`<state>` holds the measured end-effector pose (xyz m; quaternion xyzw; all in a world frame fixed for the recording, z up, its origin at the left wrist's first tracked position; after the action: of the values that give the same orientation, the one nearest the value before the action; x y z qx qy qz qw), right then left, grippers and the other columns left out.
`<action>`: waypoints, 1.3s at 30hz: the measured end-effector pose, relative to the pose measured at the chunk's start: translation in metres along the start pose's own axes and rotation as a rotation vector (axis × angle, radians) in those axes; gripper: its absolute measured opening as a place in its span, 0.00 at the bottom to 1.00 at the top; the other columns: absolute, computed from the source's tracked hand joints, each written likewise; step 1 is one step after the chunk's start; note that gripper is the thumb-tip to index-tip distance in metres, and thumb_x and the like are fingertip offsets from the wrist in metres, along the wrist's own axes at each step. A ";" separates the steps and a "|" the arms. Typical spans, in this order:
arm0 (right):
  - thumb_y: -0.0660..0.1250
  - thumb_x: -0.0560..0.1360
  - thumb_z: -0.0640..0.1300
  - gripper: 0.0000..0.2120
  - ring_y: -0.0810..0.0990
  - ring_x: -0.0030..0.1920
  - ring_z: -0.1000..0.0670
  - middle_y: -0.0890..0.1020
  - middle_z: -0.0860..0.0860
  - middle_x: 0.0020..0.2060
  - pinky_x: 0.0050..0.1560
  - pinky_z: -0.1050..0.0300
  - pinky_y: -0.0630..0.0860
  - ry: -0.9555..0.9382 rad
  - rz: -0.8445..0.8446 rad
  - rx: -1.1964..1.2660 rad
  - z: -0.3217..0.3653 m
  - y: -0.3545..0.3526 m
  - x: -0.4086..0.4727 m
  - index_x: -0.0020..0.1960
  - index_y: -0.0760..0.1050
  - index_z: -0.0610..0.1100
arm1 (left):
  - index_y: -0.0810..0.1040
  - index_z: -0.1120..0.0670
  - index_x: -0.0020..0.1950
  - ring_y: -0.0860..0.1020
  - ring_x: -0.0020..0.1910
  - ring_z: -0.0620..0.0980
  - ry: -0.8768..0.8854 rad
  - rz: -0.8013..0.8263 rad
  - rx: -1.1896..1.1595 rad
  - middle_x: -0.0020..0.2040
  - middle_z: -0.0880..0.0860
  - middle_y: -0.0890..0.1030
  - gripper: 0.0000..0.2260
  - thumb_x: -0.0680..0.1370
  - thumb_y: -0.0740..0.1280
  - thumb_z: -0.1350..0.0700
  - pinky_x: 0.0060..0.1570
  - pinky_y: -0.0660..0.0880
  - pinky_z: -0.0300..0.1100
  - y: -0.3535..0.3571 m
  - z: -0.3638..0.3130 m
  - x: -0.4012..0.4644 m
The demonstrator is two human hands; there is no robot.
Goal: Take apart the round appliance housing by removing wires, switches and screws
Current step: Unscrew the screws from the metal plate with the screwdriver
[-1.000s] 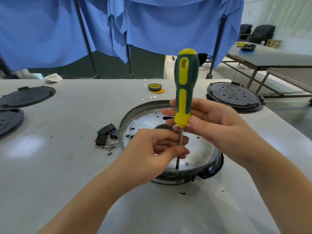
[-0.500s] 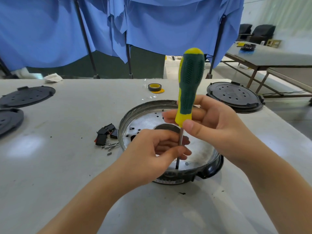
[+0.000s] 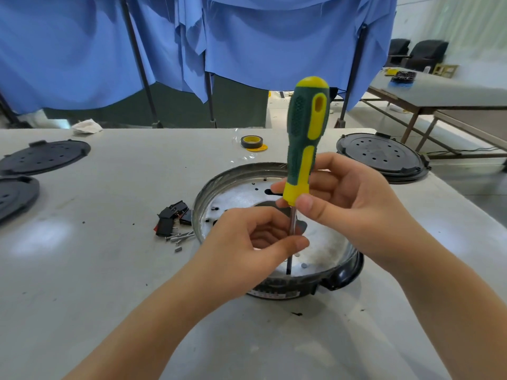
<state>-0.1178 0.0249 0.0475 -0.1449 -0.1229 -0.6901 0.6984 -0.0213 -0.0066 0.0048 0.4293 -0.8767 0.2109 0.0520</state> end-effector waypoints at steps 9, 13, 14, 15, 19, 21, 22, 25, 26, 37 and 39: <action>0.69 0.72 0.40 0.15 0.82 0.50 0.51 0.83 0.51 0.46 0.52 0.58 0.79 0.042 0.058 -0.100 -0.006 0.004 -0.001 0.59 0.77 0.47 | 0.83 0.56 0.37 0.84 0.36 0.54 -0.061 -0.044 -0.062 0.34 0.54 0.85 0.04 0.68 0.76 0.62 0.43 0.81 0.46 -0.001 0.004 0.000; 0.74 0.64 0.41 0.17 0.82 0.41 0.53 0.82 0.50 0.37 0.44 0.60 0.80 0.013 -0.048 -0.120 0.000 -0.003 0.000 0.52 0.79 0.46 | 0.82 0.55 0.38 0.83 0.35 0.53 -0.020 -0.054 -0.011 0.34 0.53 0.84 0.05 0.67 0.77 0.59 0.39 0.80 0.41 -0.002 0.002 0.001; 0.73 0.62 0.41 0.18 0.83 0.41 0.52 0.83 0.49 0.38 0.44 0.59 0.81 0.010 -0.069 -0.098 0.000 -0.005 0.000 0.52 0.79 0.44 | 0.82 0.55 0.39 0.83 0.35 0.52 -0.018 -0.049 -0.012 0.34 0.52 0.84 0.05 0.68 0.77 0.59 0.39 0.80 0.39 -0.002 0.002 0.002; 0.73 0.62 0.40 0.18 0.84 0.42 0.51 0.84 0.47 0.40 0.44 0.59 0.81 0.009 -0.075 -0.065 0.000 -0.007 0.000 0.51 0.77 0.41 | 0.83 0.55 0.40 0.84 0.36 0.50 -0.021 -0.029 -0.019 0.35 0.52 0.85 0.04 0.69 0.76 0.59 0.40 0.80 0.38 -0.001 0.003 0.002; 0.67 0.71 0.37 0.14 0.84 0.51 0.46 0.85 0.44 0.49 0.49 0.59 0.79 0.021 0.053 0.026 -0.002 0.003 -0.001 0.55 0.73 0.37 | 0.83 0.55 0.47 0.85 0.44 0.45 -0.037 0.118 -0.052 0.42 0.49 0.86 0.04 0.75 0.70 0.62 0.47 0.79 0.36 0.009 0.003 -0.002; 0.63 0.74 0.38 0.14 0.82 0.55 0.47 0.84 0.46 0.54 0.53 0.58 0.78 0.041 0.118 0.024 -0.004 0.008 -0.002 0.60 0.73 0.39 | 0.83 0.56 0.44 0.85 0.41 0.47 -0.068 0.099 -0.101 0.40 0.52 0.86 0.04 0.74 0.71 0.64 0.45 0.79 0.35 0.006 0.005 -0.001; 0.63 0.75 0.39 0.15 0.82 0.57 0.48 0.83 0.47 0.55 0.54 0.59 0.78 0.057 0.132 0.016 -0.006 0.009 -0.002 0.61 0.74 0.41 | 0.84 0.56 0.41 0.85 0.39 0.48 -0.078 0.062 -0.110 0.38 0.52 0.86 0.04 0.72 0.72 0.64 0.44 0.80 0.36 0.003 0.006 0.000; 0.66 0.73 0.46 0.17 0.82 0.55 0.49 0.84 0.49 0.50 0.55 0.57 0.78 0.084 0.078 -0.053 -0.010 0.003 0.000 0.61 0.77 0.49 | 0.83 0.53 0.35 0.84 0.35 0.52 -0.083 -0.047 -0.039 0.34 0.52 0.85 0.05 0.67 0.77 0.60 0.42 0.81 0.44 -0.002 0.008 0.001; 0.69 0.71 0.47 0.16 0.83 0.52 0.49 0.83 0.47 0.47 0.54 0.58 0.79 0.071 0.034 -0.083 -0.009 0.000 0.000 0.59 0.79 0.50 | 0.83 0.54 0.34 0.84 0.35 0.54 -0.077 -0.066 -0.008 0.33 0.52 0.85 0.05 0.66 0.78 0.58 0.42 0.81 0.47 -0.003 0.008 0.001; 0.60 0.77 0.43 0.15 0.81 0.57 0.49 0.83 0.49 0.56 0.54 0.61 0.77 0.055 0.137 -0.001 -0.006 0.010 -0.002 0.61 0.75 0.45 | 0.83 0.56 0.42 0.85 0.38 0.49 -0.039 0.043 -0.051 0.38 0.52 0.86 0.04 0.71 0.74 0.64 0.44 0.81 0.39 0.002 0.002 -0.001; 0.61 0.76 0.45 0.15 0.81 0.57 0.50 0.83 0.50 0.54 0.54 0.61 0.77 0.069 0.115 -0.027 -0.008 0.009 -0.001 0.61 0.76 0.47 | 0.82 0.58 0.37 0.84 0.36 0.56 -0.048 -0.043 -0.041 0.35 0.55 0.84 0.05 0.67 0.77 0.62 0.42 0.81 0.48 -0.005 0.004 0.000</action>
<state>-0.1089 0.0228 0.0389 -0.1372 -0.0808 -0.6550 0.7387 -0.0175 -0.0108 0.0031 0.4517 -0.8724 0.1814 0.0440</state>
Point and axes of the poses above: each hand's wrist, its own x-axis towards the middle knuckle, its own y-axis out of the palm, z = x × y, the point moved 10 cm from there along x, towards the middle knuckle
